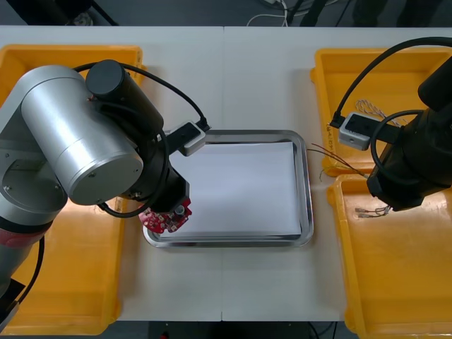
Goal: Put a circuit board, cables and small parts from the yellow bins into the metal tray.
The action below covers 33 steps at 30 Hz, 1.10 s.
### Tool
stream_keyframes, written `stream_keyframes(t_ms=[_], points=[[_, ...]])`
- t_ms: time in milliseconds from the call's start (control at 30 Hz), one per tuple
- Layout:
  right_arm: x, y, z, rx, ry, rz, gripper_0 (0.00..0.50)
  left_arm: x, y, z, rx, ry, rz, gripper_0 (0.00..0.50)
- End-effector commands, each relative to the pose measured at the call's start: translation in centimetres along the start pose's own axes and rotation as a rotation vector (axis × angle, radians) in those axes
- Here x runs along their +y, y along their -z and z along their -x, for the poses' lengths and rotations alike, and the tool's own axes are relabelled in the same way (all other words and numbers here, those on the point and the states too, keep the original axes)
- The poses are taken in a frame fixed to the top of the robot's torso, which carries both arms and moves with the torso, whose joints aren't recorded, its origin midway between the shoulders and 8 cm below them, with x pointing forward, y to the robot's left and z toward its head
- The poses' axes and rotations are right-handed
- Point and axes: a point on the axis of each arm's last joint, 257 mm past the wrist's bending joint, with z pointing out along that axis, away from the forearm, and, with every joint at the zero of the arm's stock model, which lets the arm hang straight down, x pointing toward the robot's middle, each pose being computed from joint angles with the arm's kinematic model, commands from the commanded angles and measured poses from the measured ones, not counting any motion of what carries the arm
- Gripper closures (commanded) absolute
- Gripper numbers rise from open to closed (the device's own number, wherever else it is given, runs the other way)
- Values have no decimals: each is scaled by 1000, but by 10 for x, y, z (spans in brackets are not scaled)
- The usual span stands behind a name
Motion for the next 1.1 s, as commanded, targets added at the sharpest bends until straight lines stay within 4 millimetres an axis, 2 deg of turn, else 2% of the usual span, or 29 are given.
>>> stream_keyframes(t_ms=[33,167,533,1100], points=[[-1,10,15,-36,69,-33,500,-5,5,14,-20,-48,24,500],[-1,9,15,-34,69,-34,500,-3,-6,5,25,-36,22,500],[-2,10,13,-27,72,-37,500,-1,-33,12,7,-23,11,500],[-5,9,9,-11,70,-47,500,-4,-62,18,-15,-19,6,500]])
